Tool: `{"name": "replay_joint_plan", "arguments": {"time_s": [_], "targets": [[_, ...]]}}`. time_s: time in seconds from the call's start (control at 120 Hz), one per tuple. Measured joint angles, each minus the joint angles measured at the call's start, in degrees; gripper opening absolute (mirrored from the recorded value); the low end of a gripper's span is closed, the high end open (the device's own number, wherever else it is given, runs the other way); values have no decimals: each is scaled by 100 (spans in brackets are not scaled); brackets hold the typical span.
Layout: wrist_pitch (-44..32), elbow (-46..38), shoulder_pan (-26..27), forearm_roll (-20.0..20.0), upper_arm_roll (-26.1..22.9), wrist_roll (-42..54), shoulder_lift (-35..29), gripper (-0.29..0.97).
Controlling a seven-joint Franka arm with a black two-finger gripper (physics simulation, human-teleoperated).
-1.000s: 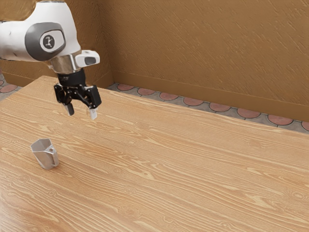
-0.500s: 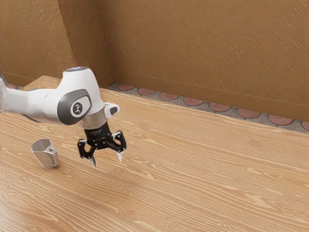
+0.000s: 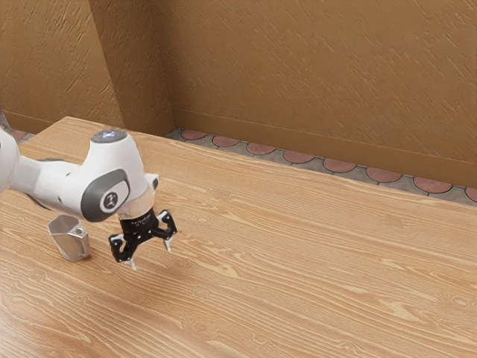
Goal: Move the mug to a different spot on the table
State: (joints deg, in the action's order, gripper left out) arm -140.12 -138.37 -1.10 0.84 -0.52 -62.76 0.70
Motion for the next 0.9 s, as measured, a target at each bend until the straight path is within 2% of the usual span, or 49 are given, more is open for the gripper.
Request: {"name": "replay_joint_plan", "arguments": {"time_s": [0.108, 0.3, 0.542, 0.9], "targets": [[-91, -57, 38, -97, 204, -408, 2, 64], [-172, -114, -77, -570, 524, -968, 78, 63], [-255, -100, -655, -935, 670, -1447, 189, 60], [-568, -93, -495, -1246, 893, -1876, 391, 46]]}}
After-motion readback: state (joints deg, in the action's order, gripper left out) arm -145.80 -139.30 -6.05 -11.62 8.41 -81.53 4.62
